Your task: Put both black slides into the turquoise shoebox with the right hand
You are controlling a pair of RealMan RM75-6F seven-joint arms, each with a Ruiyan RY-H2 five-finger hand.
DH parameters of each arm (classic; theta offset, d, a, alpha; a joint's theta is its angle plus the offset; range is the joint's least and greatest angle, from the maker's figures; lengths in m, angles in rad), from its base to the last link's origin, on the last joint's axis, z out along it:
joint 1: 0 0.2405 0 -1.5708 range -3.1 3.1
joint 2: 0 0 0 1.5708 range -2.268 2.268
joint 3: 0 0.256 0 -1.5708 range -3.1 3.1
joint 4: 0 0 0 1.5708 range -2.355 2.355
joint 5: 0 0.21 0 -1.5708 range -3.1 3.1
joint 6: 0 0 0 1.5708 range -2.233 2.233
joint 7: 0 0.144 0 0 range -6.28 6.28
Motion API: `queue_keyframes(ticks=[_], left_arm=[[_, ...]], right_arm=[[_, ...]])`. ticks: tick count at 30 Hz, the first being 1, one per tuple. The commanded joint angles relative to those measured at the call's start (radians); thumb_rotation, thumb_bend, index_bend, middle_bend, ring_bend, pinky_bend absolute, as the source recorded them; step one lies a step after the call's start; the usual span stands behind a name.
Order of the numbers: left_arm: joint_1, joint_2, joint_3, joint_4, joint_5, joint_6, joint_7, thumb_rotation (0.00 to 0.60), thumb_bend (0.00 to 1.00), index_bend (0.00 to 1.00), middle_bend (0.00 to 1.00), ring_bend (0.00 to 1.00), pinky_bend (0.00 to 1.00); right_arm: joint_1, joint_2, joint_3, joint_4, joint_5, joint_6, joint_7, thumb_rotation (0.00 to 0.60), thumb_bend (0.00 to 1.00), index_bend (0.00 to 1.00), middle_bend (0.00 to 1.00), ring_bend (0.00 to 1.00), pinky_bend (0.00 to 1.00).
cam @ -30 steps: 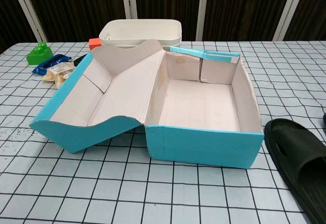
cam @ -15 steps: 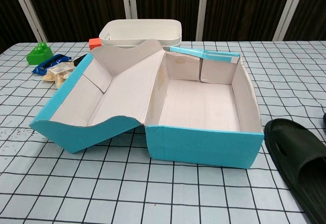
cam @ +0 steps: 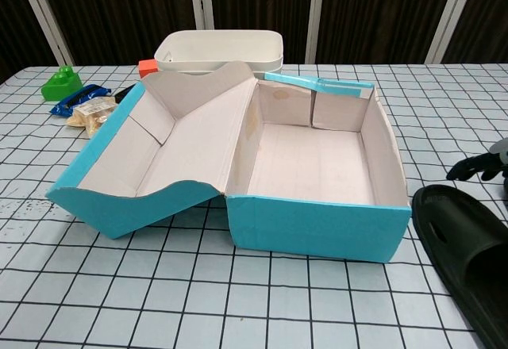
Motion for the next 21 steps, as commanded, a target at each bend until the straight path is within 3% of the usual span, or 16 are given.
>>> queue_keyframes(ticks=[1,10,21], left_arm=[[0.0,0.0,-0.001,0.0,-0.004,-0.003,0.002,0.6,0.36,0.02,0.0,0.0,0.0],[-0.002,-0.002,0.001,-0.004,-0.002,-0.004,0.015,0.6,0.36,0.02,0.0,0.0,0.0],[0.0,-0.001,-0.005,-0.003,-0.014,-0.002,0.014,0.6,0.36,0.02,0.0,0.0,0.0]], right_arm=[[-0.003,-0.034,-0.026,0.015,-0.031,0.041,-0.012,0.6,0.17,0.0,0.0,0.0,0.0],[-0.015,-0.063,-0.036,0.043,-0.076,0.079,0.013,0.6,0.17,0.0,0.0,0.0,0.0],[0.026,-0.074,-0.05,0.072,-0.03,0.052,-0.005,0.6,0.17,0.0,0.0,0.0,0.0]])
